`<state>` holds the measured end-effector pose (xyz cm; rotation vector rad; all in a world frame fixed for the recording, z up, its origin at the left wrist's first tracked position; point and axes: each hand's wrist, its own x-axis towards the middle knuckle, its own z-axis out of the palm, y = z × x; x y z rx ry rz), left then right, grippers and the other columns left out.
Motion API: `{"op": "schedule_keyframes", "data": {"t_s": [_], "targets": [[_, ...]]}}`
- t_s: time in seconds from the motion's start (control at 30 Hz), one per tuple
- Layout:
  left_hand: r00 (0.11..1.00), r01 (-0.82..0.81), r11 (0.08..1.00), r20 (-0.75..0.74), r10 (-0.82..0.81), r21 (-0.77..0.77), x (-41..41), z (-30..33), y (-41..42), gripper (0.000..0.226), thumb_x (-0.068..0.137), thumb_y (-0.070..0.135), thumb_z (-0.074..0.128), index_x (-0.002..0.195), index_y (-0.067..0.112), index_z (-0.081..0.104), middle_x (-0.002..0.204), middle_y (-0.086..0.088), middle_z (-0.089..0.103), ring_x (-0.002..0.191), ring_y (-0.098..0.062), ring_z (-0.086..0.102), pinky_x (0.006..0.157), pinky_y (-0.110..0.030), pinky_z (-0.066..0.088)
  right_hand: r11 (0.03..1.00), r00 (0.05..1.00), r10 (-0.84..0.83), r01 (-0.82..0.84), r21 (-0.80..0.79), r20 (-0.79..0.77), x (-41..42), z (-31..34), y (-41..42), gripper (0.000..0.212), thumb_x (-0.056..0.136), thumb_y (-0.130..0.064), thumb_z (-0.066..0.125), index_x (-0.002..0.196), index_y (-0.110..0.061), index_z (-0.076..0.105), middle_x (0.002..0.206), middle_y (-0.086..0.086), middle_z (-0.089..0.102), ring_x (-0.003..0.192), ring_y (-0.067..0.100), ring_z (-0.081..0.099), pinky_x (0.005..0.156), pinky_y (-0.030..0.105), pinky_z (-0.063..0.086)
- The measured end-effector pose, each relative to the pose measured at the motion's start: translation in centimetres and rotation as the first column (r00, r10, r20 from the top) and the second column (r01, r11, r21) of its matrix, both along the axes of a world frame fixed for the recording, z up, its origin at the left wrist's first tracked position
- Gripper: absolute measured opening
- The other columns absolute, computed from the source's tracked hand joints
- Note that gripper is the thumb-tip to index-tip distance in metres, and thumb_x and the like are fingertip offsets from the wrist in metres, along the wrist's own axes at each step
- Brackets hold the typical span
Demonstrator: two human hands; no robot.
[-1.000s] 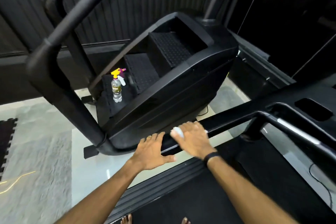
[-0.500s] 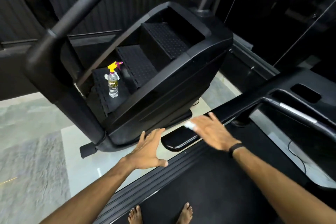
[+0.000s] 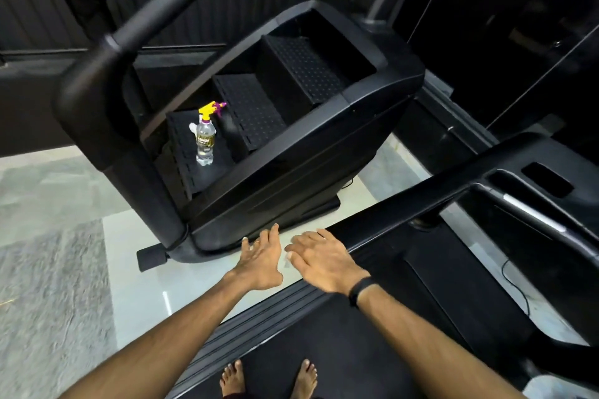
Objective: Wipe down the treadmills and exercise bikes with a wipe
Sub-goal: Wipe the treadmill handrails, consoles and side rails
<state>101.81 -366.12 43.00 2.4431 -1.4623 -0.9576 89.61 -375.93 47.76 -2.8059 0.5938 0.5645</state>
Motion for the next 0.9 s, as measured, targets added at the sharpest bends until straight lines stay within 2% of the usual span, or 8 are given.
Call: {"op": "schedule_keyframes", "data": {"t_s": [0.13, 0.27, 0.4, 0.5, 0.57, 0.7, 0.8, 0.9], "targets": [[0.998, -0.070, 0.997, 0.004, 0.070, -0.044, 0.1, 0.7, -0.7, 0.097, 0.079, 0.004, 0.057, 0.156, 0.006, -0.002, 0.154, -0.015, 0.026, 0.142, -0.031, 0.035, 0.122, -0.054, 0.006, 0.999, 0.977, -0.039, 0.042, 0.014, -0.212, 2.9, -0.8, -2.4, 0.058, 0.104, -0.049, 0.016, 0.129, -0.030, 0.064, 0.142, 0.002, 0.058, 0.138, 0.023, 0.043, 0.122, 0.051, 0.005], [0.985, -0.171, 0.980, -0.035, 0.168, -0.105, 0.7, 1.2, -0.5, 0.087, 0.082, 0.004, 0.050, 0.156, 0.008, 0.005, 0.155, -0.013, 0.029, 0.144, -0.029, 0.033, 0.123, -0.052, 0.006, 0.988, 0.916, -0.126, 0.152, 0.039, -0.381, 5.1, -1.8, -4.8, 0.075, 0.101, -0.064, 0.011, 0.143, -0.020, 0.054, 0.153, 0.010, 0.046, 0.147, 0.024, 0.032, 0.122, 0.051, -0.006], [0.966, -0.257, 0.960, -0.056, 0.252, -0.114, 1.4, 1.0, 0.1, 0.079, 0.085, 0.003, 0.047, 0.155, 0.010, 0.013, 0.155, -0.010, 0.031, 0.142, -0.028, 0.035, 0.123, -0.049, 0.008, 1.000, 0.966, -0.014, 0.015, 0.000, -0.257, 2.7, -1.1, -3.4, 0.078, 0.102, -0.061, 0.007, 0.143, -0.013, 0.051, 0.152, 0.014, 0.046, 0.150, 0.025, 0.025, 0.121, 0.053, -0.013], [0.939, -0.339, 0.929, -0.106, 0.326, -0.149, 0.9, 0.6, -0.7, 0.073, 0.086, 0.002, 0.047, 0.153, 0.012, 0.020, 0.155, -0.009, 0.035, 0.141, -0.026, 0.037, 0.122, -0.047, 0.011, 0.995, 0.992, 0.101, -0.102, -0.013, -0.073, -0.3, -0.5, -3.0, 0.076, 0.105, -0.056, 0.011, 0.149, -0.002, 0.040, 0.161, 0.015, 0.028, 0.153, 0.024, 0.008, 0.124, 0.047, -0.008], [0.913, -0.399, 0.902, -0.159, 0.375, -0.165, 0.2, 0.4, -1.8, 0.069, 0.087, 0.003, 0.048, 0.152, 0.013, 0.025, 0.154, -0.009, 0.037, 0.141, -0.026, 0.037, 0.120, -0.046, 0.018, 0.984, 0.985, 0.175, -0.175, 0.025, 0.010, -0.9, -0.5, -3.6, 0.075, 0.105, -0.055, 0.013, 0.151, 0.000, 0.033, 0.161, 0.015, 0.025, 0.150, 0.026, 0.016, 0.125, 0.043, -0.003], [0.741, -0.657, 0.733, -0.328, 0.586, -0.174, -0.4, -0.5, -3.5, 0.060, 0.087, 0.004, 0.055, 0.144, 0.014, 0.041, 0.145, -0.009, 0.050, 0.134, -0.027, 0.047, 0.112, -0.042, 0.034, 0.952, 0.948, 0.304, -0.305, -0.007, 0.093, -1.2, -1.5, -4.3, 0.080, 0.098, -0.062, 0.006, 0.140, -0.008, 0.046, 0.134, 0.015, 0.056, 0.131, 0.030, 0.047, 0.123, 0.050, -0.006], [0.584, -0.806, 0.570, -0.373, 0.721, -0.160, -0.5, -1.1, -4.0, 0.052, 0.086, -0.007, 0.048, 0.136, 0.009, 0.050, 0.131, -0.012, 0.058, 0.124, -0.030, 0.053, 0.106, -0.036, 0.039, 0.900, 0.901, 0.432, -0.427, -0.088, 0.045, -1.1, -1.5, -4.2, 0.091, 0.097, -0.067, 0.003, 0.114, -0.003, 0.066, 0.109, 0.017, 0.068, 0.125, 0.031, 0.049, 0.122, 0.051, -0.008], [0.489, -0.869, 0.476, -0.385, 0.783, -0.135, -0.3, -1.0, -4.8, 0.045, 0.086, -0.010, 0.043, 0.125, 0.007, 0.057, 0.116, -0.014, 0.062, 0.116, -0.036, 0.057, 0.094, -0.036, 0.042, 0.949, 0.951, 0.308, -0.306, 0.070, -0.026, 0.4, 0.0, -5.6, 0.097, 0.094, -0.076, 0.009, 0.118, 0.000, 0.066, 0.124, 0.021, 0.064, 0.128, 0.032, 0.049, 0.118, 0.046, 0.018]]}}
